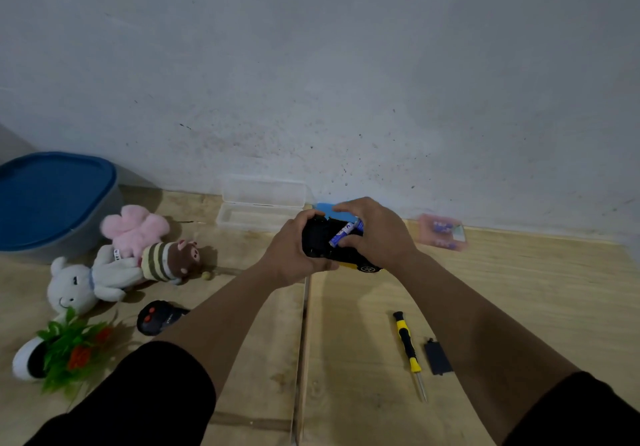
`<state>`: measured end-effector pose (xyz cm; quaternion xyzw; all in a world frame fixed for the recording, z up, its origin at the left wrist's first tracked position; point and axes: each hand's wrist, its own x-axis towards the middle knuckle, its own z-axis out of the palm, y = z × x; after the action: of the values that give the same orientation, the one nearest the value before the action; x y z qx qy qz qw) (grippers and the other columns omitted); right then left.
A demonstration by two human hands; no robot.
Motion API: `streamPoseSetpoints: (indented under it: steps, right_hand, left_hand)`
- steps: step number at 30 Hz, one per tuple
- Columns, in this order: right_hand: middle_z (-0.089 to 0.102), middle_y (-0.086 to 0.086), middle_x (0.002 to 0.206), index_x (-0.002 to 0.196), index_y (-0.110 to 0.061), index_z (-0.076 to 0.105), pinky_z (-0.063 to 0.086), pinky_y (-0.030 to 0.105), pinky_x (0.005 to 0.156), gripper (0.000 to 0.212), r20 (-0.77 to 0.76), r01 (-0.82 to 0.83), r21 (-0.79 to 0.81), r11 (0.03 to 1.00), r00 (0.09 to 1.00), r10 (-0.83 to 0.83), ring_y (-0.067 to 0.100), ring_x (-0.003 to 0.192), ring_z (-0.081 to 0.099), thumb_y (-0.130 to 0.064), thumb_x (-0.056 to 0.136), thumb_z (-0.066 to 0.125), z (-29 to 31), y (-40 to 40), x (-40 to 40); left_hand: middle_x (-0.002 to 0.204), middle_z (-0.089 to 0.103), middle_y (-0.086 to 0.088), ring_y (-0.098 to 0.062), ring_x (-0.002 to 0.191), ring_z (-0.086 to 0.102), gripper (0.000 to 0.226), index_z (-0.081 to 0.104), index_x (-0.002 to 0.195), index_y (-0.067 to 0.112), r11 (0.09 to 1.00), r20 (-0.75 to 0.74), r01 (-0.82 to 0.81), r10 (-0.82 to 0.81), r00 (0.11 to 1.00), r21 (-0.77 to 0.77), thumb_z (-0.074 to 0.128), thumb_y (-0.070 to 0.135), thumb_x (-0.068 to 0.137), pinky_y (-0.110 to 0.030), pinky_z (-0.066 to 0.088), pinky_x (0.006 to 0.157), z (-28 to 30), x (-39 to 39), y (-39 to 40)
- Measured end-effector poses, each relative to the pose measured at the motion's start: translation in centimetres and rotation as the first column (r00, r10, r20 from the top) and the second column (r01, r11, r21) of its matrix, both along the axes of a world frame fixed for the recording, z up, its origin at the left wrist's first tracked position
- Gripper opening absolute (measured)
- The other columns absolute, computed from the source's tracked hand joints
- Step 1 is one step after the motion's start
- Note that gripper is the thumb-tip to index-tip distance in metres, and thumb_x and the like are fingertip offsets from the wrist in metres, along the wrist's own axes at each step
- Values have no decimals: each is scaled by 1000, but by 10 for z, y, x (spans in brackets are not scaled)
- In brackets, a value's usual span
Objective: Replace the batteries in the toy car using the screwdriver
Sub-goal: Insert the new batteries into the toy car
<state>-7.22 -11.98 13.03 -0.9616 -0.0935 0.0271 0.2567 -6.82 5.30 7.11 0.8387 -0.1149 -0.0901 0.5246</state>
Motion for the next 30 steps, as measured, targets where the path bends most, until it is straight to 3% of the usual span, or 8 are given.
streamPoseSetpoints:
  steps: [3, 6, 12, 17, 20, 25, 30]
  right_hand:
    - [56, 1, 128, 122, -22, 59, 38, 25, 90, 43, 39, 125, 71, 990, 991, -128, 19, 114, 53, -26, 81, 69, -2, -1, -3]
    - [63, 0, 120, 114, -19, 64, 43, 29, 90, 31, 48, 195, 92, 977, 979, -200, 19, 111, 57, -26, 83, 66, -3, 0, -4]
    - [59, 5, 112, 110, -15, 62, 40, 26, 72, 39, 91, 343, 19, 939, 935, -343, 21, 97, 59, -40, 81, 68, -1, 5, -5]
    - [70, 0, 105, 110, -19, 65, 48, 29, 81, 32, 82, 266, 115, 957, 958, -276, 18, 96, 63, -30, 81, 69, 0, 5, -11]
    - [67, -2, 110, 109, -19, 68, 47, 28, 86, 27, 95, 214, 168, 962, 968, -232, 17, 99, 61, -24, 82, 68, 0, 3, -15]
    - [56, -3, 116, 114, -16, 66, 40, 20, 79, 27, 112, 170, 97, 981, 977, -180, 15, 97, 57, -24, 88, 61, -1, 2, -16]
    - [52, -4, 117, 119, -19, 63, 41, 22, 75, 31, 114, 68, -77, 995, 992, -59, 17, 96, 58, -30, 91, 57, 0, 0, -22]
  left_hand:
    - [125, 50, -1, -15, 111, 55, 92, 40, 130, 26, 1000, -8, -8, 7, 1000, -10, 88, 31, 52, -35, 50, 95, 1, -1, -3]
    - [124, 50, -1, -16, 111, 55, 94, 40, 130, 28, 1000, 0, -18, 18, 1000, -3, 85, 39, 48, -36, 50, 95, 2, -2, -8]
    - [124, 49, -1, -17, 111, 52, 87, 40, 130, 25, 1000, 55, -20, 19, 998, 9, 88, 25, 57, -32, 50, 93, 5, -5, -15]
    - [122, 52, -2, -17, 108, 54, 84, 41, 129, 22, 1000, 64, -25, 24, 998, 6, 88, 22, 59, -27, 49, 88, 11, -7, -21]
    - [119, 53, -1, -16, 105, 56, 82, 42, 127, 20, 999, 60, -38, 39, 997, -12, 88, 19, 59, -17, 47, 80, 14, -7, -20]
    - [117, 52, 0, -14, 102, 55, 82, 43, 127, 18, 1000, 93, -29, 28, 995, 6, 88, 18, 58, -10, 43, 75, 17, -10, -22]
    - [118, 52, -1, -16, 105, 54, 83, 43, 127, 20, 1000, 100, -20, 18, 995, 20, 89, 21, 57, -19, 48, 83, 16, -12, -20]
